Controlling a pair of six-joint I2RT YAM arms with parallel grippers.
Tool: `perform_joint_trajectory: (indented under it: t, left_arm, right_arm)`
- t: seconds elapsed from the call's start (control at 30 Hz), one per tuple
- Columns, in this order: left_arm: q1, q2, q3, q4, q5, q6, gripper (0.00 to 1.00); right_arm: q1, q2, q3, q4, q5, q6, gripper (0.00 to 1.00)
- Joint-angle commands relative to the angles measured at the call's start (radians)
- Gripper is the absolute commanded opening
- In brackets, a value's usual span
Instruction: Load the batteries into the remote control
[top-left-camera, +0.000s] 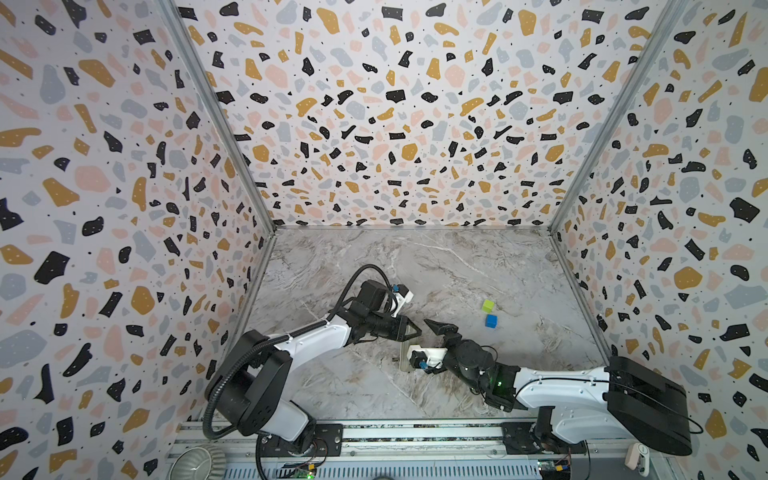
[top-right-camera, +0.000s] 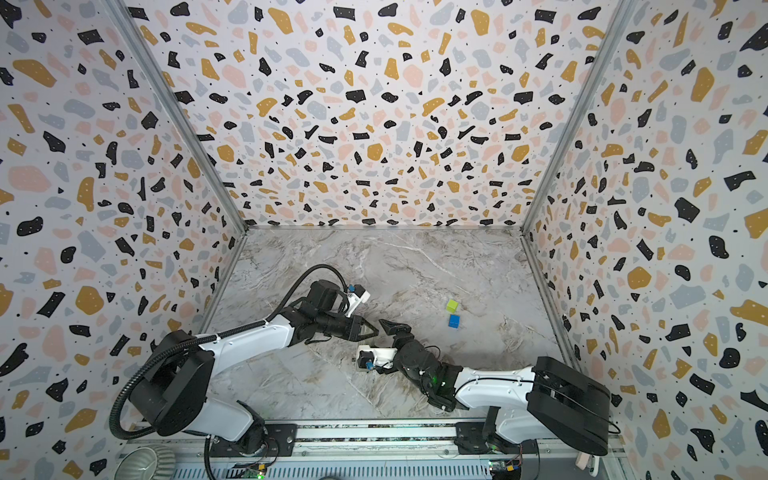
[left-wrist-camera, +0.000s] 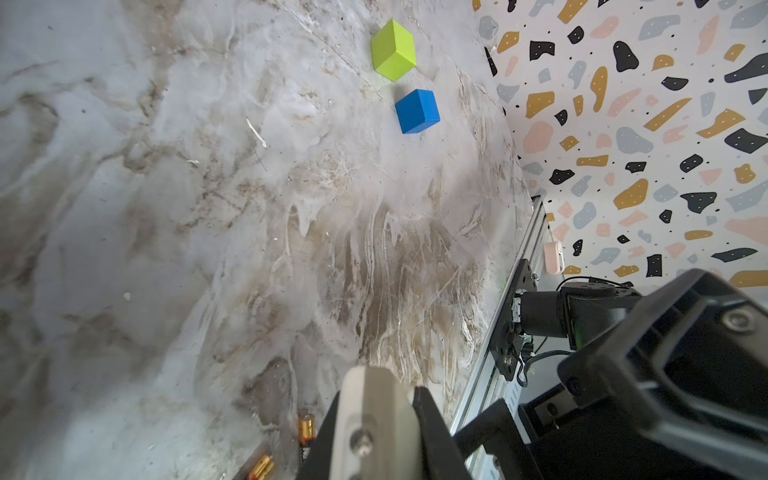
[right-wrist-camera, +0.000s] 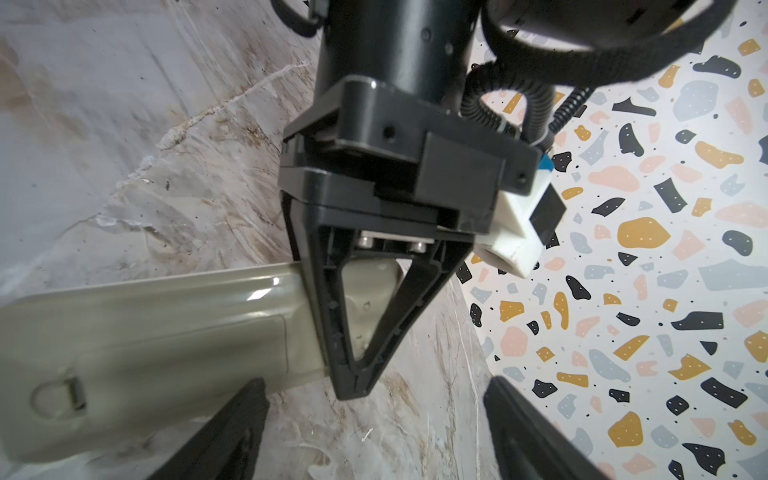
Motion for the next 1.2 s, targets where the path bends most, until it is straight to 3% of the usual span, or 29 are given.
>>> perform_joint_trajectory:
  t: [0.0,0.13,0.3,1.17]
  left_arm:
    - [0.010,0.007,0.007,0.004,0.024,0.008,0.00]
    - [0.010,0.006,0.001,0.028,0.059,-0.003,0.00]
    - [-0.003,-0.010,-0.003,0.038,0.079,0.008,0.00]
    - [-0.028,-0.024,-0.003,0.042,0.105,0.017,0.00]
  right_arm:
    - [0.022,-0.059,-0.009,-0.022,-0.062,0.014,0.86]
    - [0.022,-0.096,-0.023,-0.053,-0.209,0.047,0.88]
    - [0.021,-0.080,-0.005,-0.084,-0.252,0.048,0.92]
    - [0.013,-0.039,0.015,-0.132,-0.250,0.039,0.92]
